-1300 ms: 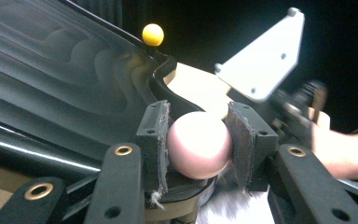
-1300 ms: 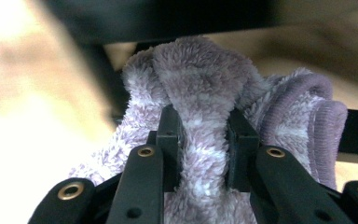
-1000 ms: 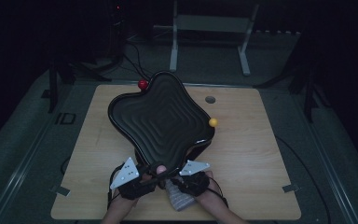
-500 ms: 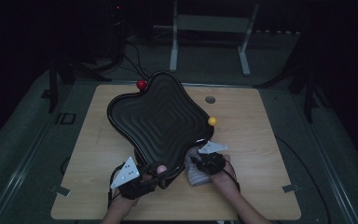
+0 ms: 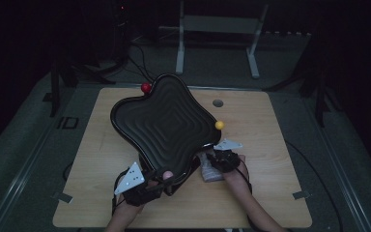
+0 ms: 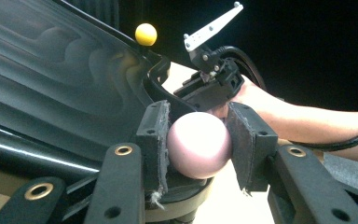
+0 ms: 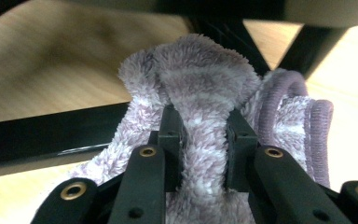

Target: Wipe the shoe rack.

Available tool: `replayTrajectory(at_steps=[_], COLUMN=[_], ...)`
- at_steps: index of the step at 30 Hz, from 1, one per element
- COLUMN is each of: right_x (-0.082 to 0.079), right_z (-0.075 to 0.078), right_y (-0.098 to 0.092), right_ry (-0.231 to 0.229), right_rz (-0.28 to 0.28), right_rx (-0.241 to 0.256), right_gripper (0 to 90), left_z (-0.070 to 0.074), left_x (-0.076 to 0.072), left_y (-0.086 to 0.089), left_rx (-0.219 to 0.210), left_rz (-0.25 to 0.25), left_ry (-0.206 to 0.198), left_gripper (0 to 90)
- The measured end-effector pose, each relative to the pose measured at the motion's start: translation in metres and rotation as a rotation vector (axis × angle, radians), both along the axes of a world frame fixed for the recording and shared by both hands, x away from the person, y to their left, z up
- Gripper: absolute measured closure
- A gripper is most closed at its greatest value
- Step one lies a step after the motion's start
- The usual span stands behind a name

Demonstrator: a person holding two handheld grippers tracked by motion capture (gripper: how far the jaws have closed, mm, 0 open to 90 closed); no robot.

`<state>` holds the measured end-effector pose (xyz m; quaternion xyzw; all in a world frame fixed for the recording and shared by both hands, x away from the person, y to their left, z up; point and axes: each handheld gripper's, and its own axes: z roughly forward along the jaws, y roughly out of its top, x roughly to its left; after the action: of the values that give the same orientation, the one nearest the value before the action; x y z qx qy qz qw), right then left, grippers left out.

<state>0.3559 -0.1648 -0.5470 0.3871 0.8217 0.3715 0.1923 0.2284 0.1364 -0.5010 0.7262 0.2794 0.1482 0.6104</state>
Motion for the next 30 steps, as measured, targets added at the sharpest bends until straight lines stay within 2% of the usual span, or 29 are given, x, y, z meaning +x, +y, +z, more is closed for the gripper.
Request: replayTrajectory(at_steps=[2, 5, 7, 8, 9, 10, 13, 16, 18, 19, 20, 23, 25, 28, 29, 30], right_x=[-0.004, -0.014, -0.025, -0.025, -0.035, -0.035, -0.051, -0.058, -0.068, -0.068, -0.074, -0.078, -0.083, -0.081, -0.081, -0.081], right_z=[0.001, 0.0, 0.0, 0.0, 0.0, 0.0, 0.001, 0.0, 0.001, 0.001, 0.0, 0.001, 0.001, 0.001, 0.002, 0.002], right_y=[0.003, 0.009, 0.018, 0.018, 0.027, 0.027, 0.042, 0.048, 0.058, 0.058, 0.064, 0.069, 0.073, 0.072, 0.072, 0.072], right_ry=[0.014, 0.05, 0.053, 0.053, 0.061, 0.061, 0.072, 0.076, 0.079, 0.079, 0.068, 0.081, 0.055, 0.067, 0.093, 0.093], right_rz=[0.029, 0.075, 0.132, 0.132, 0.176, 0.176, 0.25, 0.277, 0.328, 0.328, 0.354, 0.38, 0.391, 0.394, 0.4, 0.4], right_rx=[0.002, 0.041, 0.031, 0.031, 0.032, 0.032, 0.033, 0.039, 0.039, 0.039, 0.036, 0.044, 0.023, 0.028, 0.055, 0.055], right_gripper=[73.3, 73.3, 73.2, 73.2, 73.1, 73.1, 73.0, 72.9, 72.8, 72.8, 72.9, 73.0, 73.1, 73.1, 73.2, 73.2], left_z=[0.0, 0.0, 0.0, 0.0, 0.0, 0.0, -0.001, -0.001, -0.001, -0.001, -0.001, -0.001, -0.001, -0.001, -0.001, -0.001], left_x=[0.0, 0.0, 0.0, 0.0, -0.001, -0.001, -0.001, -0.001, -0.001, -0.001, -0.001, -0.001, -0.001, -0.001, -0.001, -0.002], left_y=[0.0, 0.0, 0.0, 0.0, 0.0, 0.0, 0.0, 0.0, 0.0, 0.0, 0.0, 0.0, 0.001, 0.001, 0.001, 0.001], left_rx=[0.0, 0.0, 0.001, 0.001, 0.002, 0.002, 0.001, 0.001, -0.002, -0.002, -0.003, -0.003, -0.006, -0.005, -0.006, -0.006], left_rz=[-0.001, 0.0, 0.0, 0.0, 0.003, 0.003, 0.006, 0.008, 0.009, 0.009, 0.01, 0.011, 0.011, 0.012, 0.012, 0.012], left_ry=[-0.002, -0.001, -0.003, -0.003, -0.003, -0.003, -0.006, -0.007, -0.009, -0.009, -0.006, -0.008, -0.003, -0.003, -0.005, -0.006], left_gripper=[60.4, 60.4, 60.5, 60.4, 60.4, 60.4, 60.4, 60.4, 60.4, 60.4, 60.4, 60.4, 60.4, 60.4, 60.4, 60.4])
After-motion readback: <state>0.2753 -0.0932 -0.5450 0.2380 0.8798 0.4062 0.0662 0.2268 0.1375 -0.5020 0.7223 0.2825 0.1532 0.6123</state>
